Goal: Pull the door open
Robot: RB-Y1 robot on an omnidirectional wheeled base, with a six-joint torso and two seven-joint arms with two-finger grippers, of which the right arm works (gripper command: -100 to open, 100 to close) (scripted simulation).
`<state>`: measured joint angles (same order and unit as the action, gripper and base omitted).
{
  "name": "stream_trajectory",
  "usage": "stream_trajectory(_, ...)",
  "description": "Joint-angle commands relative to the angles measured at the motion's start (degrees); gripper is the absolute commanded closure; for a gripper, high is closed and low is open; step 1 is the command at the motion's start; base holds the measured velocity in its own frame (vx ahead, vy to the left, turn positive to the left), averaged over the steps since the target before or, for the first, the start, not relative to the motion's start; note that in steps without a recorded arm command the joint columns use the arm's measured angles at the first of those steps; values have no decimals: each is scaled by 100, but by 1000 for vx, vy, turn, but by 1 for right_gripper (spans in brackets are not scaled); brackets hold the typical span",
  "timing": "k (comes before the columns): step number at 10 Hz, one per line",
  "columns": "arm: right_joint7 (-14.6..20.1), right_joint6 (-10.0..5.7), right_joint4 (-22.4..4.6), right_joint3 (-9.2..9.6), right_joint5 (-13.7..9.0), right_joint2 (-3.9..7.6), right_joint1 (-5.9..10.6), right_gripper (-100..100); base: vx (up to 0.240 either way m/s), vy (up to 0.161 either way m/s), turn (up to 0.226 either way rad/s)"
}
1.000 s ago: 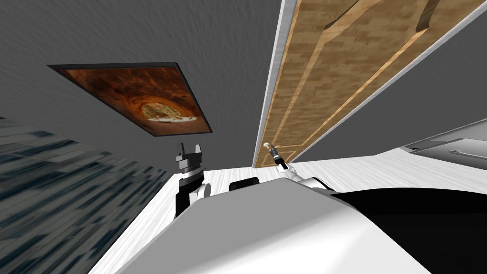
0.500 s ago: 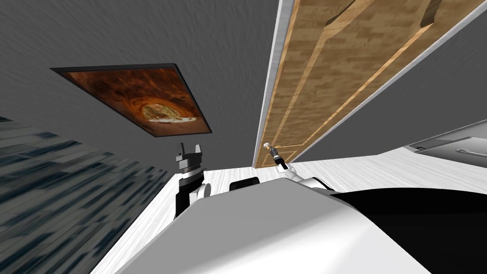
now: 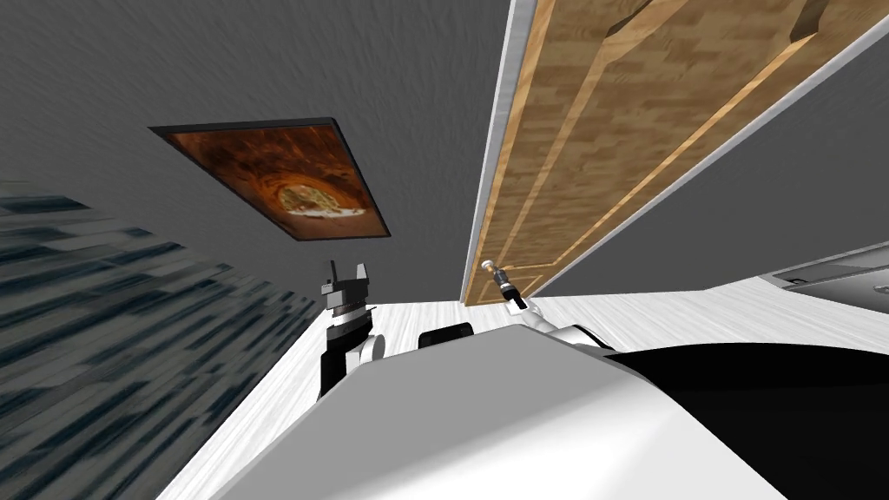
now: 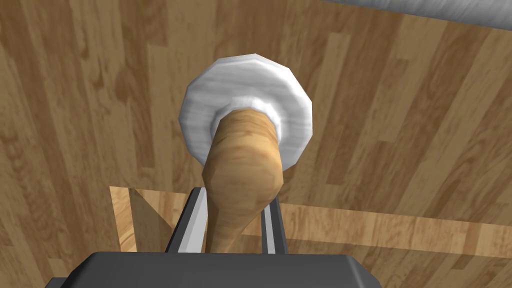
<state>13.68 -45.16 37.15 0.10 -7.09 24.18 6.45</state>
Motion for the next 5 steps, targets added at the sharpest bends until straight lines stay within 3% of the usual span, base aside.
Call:
stream_trajectory(1, 57, -34, 24, 61, 53, 12, -69, 100, -223, -111, 190)
stream_trajectory(3, 132, -28, 144, 103, 105, 60, -165, 100, -214, -89, 198)
stream_trajectory(5, 219, -22, 283, 151, 165, 115, -276, 100, -253, -153, 244)
